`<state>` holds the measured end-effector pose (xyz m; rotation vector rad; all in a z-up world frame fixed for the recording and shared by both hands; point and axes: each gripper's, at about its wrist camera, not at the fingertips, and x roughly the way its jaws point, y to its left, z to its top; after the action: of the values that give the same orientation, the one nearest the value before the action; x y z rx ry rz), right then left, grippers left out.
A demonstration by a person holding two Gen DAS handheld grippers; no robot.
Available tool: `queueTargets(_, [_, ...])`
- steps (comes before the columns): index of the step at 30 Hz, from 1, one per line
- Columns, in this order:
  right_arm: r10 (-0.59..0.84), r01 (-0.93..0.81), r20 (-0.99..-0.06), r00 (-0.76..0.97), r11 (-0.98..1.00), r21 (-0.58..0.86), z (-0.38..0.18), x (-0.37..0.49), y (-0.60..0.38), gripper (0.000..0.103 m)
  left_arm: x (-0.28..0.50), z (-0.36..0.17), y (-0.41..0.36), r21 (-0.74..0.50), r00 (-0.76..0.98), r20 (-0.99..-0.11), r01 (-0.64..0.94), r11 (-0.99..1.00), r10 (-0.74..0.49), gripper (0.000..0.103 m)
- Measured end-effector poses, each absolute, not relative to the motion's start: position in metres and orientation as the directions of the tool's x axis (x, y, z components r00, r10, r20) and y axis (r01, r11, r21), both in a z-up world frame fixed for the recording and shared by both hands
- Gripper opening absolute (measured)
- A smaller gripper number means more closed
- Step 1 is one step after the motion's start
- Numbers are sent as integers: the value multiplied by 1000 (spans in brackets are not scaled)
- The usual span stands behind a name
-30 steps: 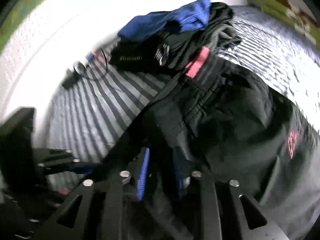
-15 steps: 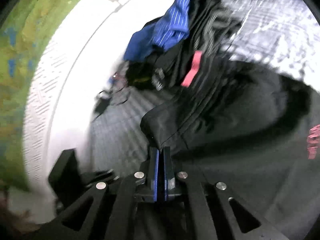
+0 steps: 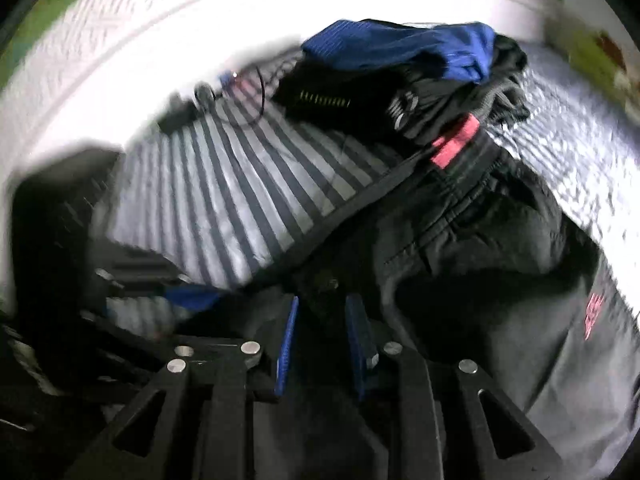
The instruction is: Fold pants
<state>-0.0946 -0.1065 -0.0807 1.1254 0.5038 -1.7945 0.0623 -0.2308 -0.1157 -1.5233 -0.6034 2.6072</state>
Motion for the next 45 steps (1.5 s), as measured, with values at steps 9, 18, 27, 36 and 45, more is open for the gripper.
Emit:
queueTargets(9, [-467, 871, -867, -173, -483, 87, -107, -100, -131, 22, 62, -116, -228, -359, -512, -824, 144, -922, 241, 41])
queueTargets(18, [-503, 821, -860, -87, -526, 225, -109, -121, -121, 15, 63, -115, -224, -326, -510, -833, 139, -935, 214, 41])
queueTargets(27, [-665, 545, -728, 165, -554, 629, -115, -165, -91, 15, 57, -116, -223, -327, -507, -835, 144, -934, 214, 41])
queueTargets(36, [-589, 597, -785, 193, -564, 571, -113, -155, -101, 15, 47, -118, -227, -329, -506, -836, 156, -931, 211, 40])
queueTargets(45, [-469, 713, -875, 125, -571, 407, -117, -129, -121, 15, 45, -121, -230, -325, -505, -838, 158, -933, 206, 40])
